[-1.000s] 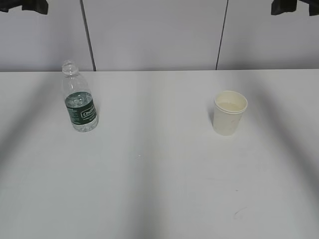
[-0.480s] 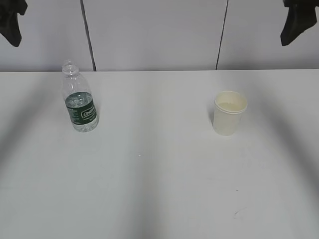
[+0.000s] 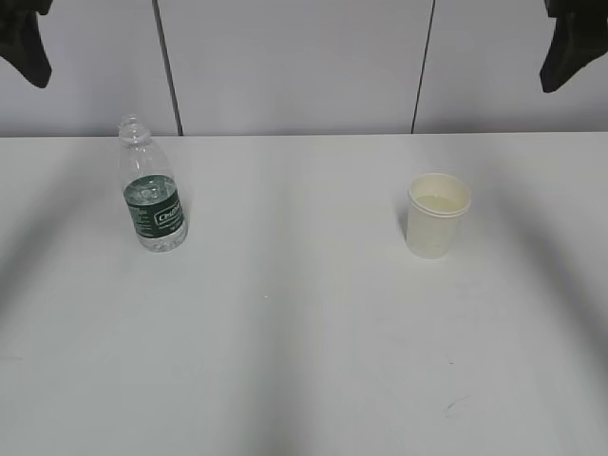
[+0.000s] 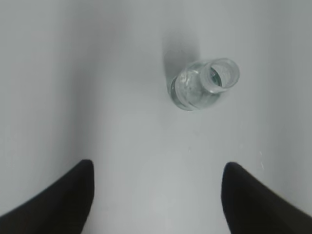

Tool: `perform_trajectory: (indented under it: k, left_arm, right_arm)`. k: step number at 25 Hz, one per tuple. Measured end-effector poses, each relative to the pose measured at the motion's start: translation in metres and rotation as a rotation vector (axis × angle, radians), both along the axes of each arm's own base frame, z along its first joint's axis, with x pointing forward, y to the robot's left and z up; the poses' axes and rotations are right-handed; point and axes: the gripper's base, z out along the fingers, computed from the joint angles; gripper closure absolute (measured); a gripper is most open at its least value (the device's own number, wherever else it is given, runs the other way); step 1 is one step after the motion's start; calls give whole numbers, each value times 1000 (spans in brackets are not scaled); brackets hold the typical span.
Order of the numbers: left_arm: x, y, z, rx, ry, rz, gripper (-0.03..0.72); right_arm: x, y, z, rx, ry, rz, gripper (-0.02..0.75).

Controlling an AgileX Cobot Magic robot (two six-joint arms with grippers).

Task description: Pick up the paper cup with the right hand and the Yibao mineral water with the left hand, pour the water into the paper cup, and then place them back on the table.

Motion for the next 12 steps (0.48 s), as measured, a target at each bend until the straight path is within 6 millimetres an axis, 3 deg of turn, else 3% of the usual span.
perform_trajectory:
  k: [4,7,12]
  left_arm:
    - [-37,7,14,-4,-35,0,195]
    - [-72,13,29,-13,-85,1,195]
    - [-125,23,30,-20,-121,1,195]
  right_arm:
    - [-26,-3,3,1,-6,2,152]
    - [-55,-7,4,2,-11,2,152]
    - [-112,-13,-5,9,-14,3,152]
